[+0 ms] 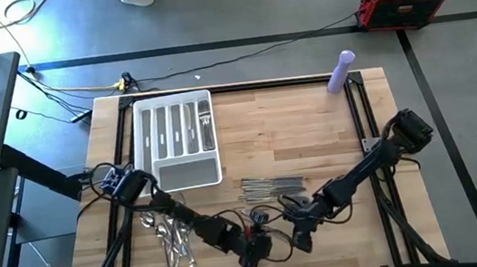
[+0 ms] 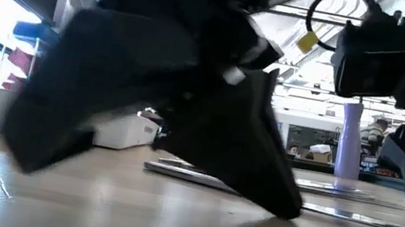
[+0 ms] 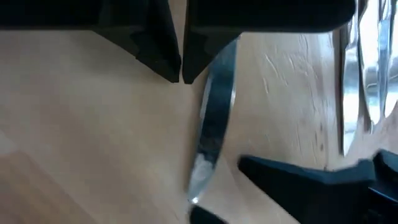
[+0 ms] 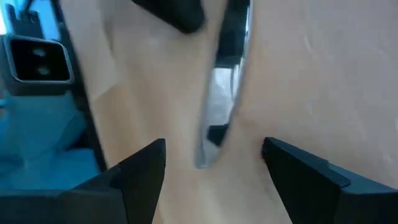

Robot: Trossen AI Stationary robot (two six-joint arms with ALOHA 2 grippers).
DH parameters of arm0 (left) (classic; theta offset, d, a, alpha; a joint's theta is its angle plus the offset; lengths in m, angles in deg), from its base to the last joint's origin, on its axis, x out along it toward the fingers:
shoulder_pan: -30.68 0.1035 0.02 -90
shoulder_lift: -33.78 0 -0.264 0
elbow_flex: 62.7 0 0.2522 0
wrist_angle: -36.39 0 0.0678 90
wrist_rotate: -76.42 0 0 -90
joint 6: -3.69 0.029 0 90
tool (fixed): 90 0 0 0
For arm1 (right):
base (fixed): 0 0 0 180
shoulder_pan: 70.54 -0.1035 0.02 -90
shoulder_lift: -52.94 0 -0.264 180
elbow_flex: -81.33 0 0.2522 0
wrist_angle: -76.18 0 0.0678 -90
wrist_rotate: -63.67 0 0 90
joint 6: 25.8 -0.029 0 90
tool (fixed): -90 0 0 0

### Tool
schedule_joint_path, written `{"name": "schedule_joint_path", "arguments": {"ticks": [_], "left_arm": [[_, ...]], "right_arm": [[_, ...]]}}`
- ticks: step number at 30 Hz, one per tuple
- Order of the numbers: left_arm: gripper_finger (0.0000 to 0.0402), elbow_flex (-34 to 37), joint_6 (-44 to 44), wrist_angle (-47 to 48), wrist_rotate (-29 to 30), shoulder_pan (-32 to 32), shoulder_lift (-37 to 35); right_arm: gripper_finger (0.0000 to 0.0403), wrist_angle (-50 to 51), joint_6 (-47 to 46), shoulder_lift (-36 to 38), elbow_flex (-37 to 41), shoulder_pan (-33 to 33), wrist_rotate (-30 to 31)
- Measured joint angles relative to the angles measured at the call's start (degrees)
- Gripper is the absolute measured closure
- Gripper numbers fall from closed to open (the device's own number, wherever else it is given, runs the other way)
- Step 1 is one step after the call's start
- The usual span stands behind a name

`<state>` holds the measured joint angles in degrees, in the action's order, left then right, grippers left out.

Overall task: Sort silverware
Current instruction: Put the knife in the silverware tray

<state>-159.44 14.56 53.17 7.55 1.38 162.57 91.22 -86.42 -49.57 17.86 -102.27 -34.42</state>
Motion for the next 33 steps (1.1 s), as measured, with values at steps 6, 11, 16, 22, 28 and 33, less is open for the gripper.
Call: {"name": "schedule_joint_path", "arguments": {"ticks": [6, 11, 16, 22, 28, 33], "left_arm": [[0.0401, -0.7, -0.2, -4.7, -5.2, 2.7, 3.3], [0.0401, -3.6, -1.0, -4.8, -4.5, 2.7, 6.8], [0.0402, -5.5, -2.2, -4.4, -3.2, 2.8, 7.9], [0.0401, -5.6, -2.2, -4.6, -3.2, 3.1, 7.8], [0.0401, -5.5, -3.3, -5.6, -3.3, 3.3, 7.7], [0.0401, -5.4, -5.1, -7.4, -2.9, 3.3, 7.7]], "right_arm": [[0.0144, -5.9, -3.2, -3.0, -0.1, 0.4, -3.0], [0.0144, -9.0, -4.0, -4.5, -0.1, 0.8, -2.8], [0.0145, -11.0, -4.3, -5.6, 0.0, 0.9, -2.1], [0.0186, -7.1, -2.0, -5.6, -0.3, 0.3, -0.1], [0.0272, -3.4, -4.0, -5.6, -0.4, -1.1, 4.6], [0.0346, -2.2, -5.0, -5.6, -0.3, -1.0, 5.2]]}}
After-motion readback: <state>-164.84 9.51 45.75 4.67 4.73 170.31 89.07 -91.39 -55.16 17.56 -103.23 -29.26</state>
